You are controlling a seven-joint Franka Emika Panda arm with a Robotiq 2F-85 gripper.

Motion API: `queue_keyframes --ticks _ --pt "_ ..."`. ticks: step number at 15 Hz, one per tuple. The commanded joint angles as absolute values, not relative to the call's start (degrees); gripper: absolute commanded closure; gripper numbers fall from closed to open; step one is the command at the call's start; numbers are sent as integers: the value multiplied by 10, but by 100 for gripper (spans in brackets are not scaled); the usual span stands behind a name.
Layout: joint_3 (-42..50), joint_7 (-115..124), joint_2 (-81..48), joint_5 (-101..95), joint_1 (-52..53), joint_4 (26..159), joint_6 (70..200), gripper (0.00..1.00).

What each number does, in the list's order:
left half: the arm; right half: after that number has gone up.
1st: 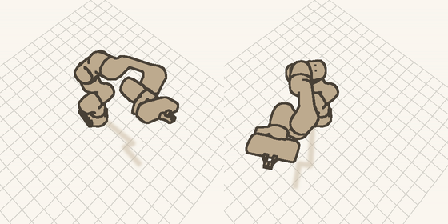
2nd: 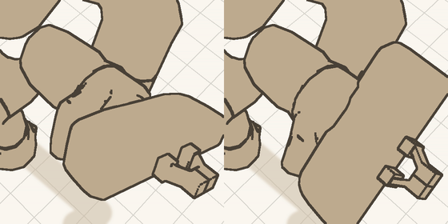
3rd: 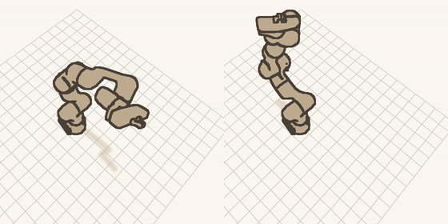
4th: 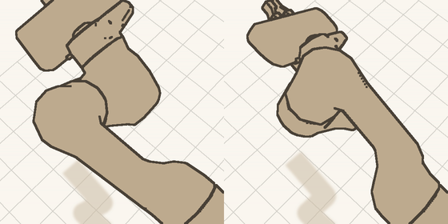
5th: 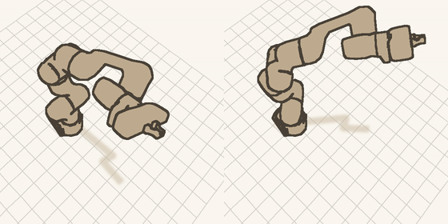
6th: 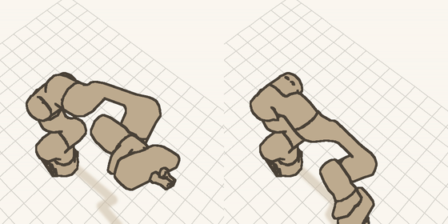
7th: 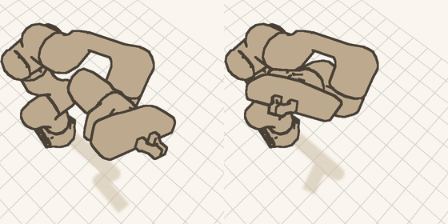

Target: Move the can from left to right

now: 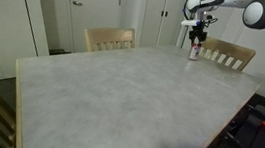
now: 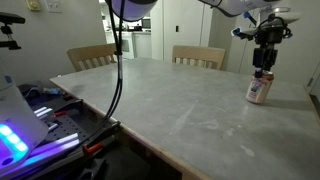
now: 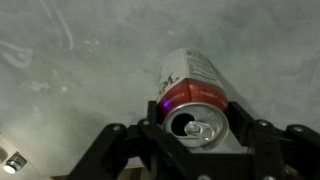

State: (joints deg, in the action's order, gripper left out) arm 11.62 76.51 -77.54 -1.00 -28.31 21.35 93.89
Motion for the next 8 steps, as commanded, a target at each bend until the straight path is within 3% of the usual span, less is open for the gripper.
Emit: queue_keyframes --ticks 1,5,7,8 --pt "125 845 -786 -19 -274 212 947 55" --pt "121 884 -784 -25 -270 213 937 55" --pt "120 883 -781 -27 -269 213 933 16" --pt "119 882 -781 -26 -270 212 932 7"
